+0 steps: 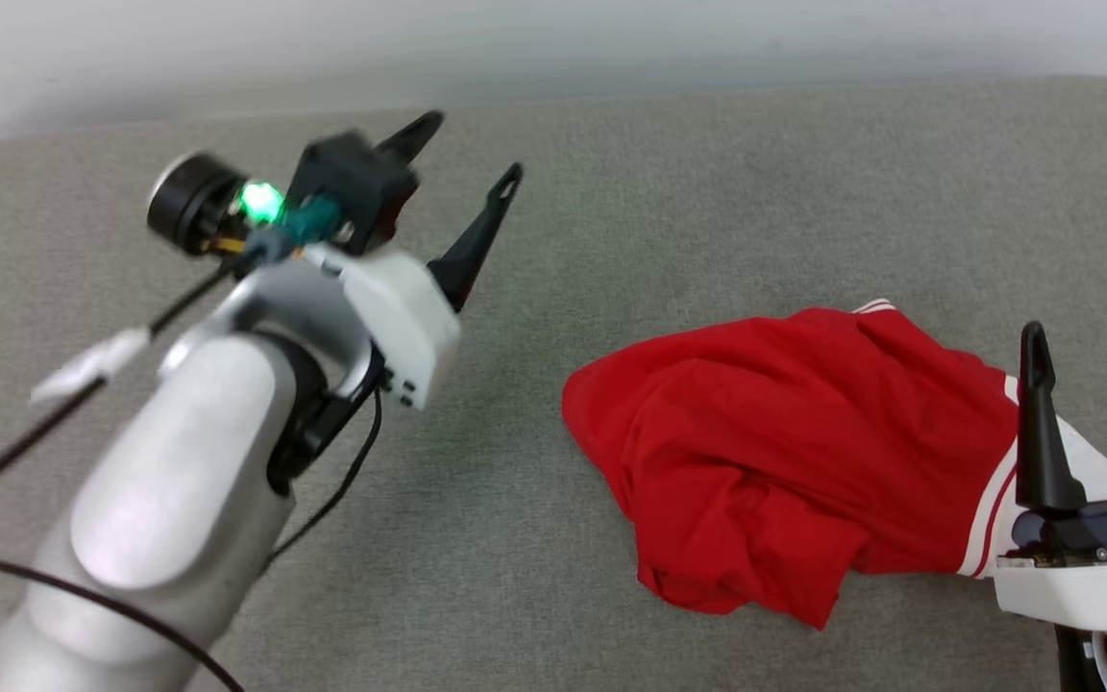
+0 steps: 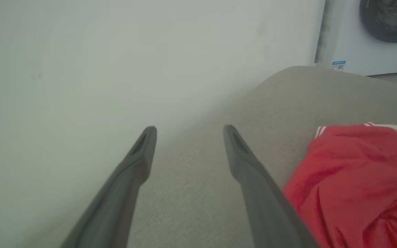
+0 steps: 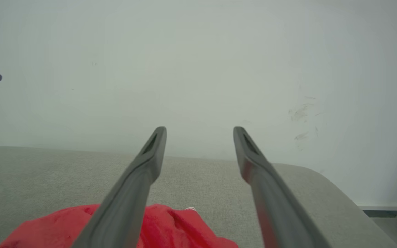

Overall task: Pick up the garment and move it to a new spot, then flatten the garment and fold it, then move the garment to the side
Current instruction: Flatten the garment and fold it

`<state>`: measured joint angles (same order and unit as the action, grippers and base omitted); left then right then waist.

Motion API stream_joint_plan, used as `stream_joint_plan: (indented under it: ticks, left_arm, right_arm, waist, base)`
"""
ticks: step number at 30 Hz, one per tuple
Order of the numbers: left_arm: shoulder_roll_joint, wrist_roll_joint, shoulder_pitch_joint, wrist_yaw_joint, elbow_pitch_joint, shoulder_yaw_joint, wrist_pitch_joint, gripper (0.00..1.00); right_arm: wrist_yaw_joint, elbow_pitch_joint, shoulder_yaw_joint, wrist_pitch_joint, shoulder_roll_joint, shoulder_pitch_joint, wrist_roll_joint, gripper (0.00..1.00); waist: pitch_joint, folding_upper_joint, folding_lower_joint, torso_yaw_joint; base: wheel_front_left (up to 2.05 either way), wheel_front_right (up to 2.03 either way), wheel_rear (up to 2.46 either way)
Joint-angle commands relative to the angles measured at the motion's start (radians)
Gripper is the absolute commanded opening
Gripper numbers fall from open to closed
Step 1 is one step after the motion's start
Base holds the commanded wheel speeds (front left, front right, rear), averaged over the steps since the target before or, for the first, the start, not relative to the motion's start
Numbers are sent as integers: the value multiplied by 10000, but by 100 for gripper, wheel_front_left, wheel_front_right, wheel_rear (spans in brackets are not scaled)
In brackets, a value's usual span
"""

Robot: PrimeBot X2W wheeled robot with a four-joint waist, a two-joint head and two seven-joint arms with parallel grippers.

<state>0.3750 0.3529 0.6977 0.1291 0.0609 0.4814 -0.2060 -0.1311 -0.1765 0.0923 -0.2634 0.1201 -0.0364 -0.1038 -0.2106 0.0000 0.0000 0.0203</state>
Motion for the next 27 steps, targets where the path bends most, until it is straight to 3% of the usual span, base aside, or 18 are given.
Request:
stream_joint_plan:
  ticks: [1,9,14,21,27]
  left_arm:
    - [211,446,499,-11,-115,399,-420,100]
    - [1418,3552,3269,-8,-196,3527,-3895,100]
    - [1817,4959,4556,-8,24,5276,-5583,100]
    - [1971,5809,5483,-7,551,7243,-6260,100]
    - [1962,5939,5334,-7,1033,7957,-6684,100]
  right_arm:
    - [6,-103,-45,-18,-126,-163,46,100]
    - [6,-535,-166,-18,-230,-633,158,100]
    - [6,-798,-283,-20,-325,-997,198,100]
    - [6,-824,-474,-18,-471,-1285,263,100]
    - [6,-724,-650,-19,-596,-1510,330,100]
  waist:
    - [-221,0,0,174]
    - [-1028,0,0,609]
    - [-1567,0,0,930]
    - [-2161,0,0,1347]
    - [-2584,0,0,1728]
  base:
    - [0,0,0]
    - [0,0,0]
    - [0,0,0]
    - [0,0,0]
    - [0,0,0]
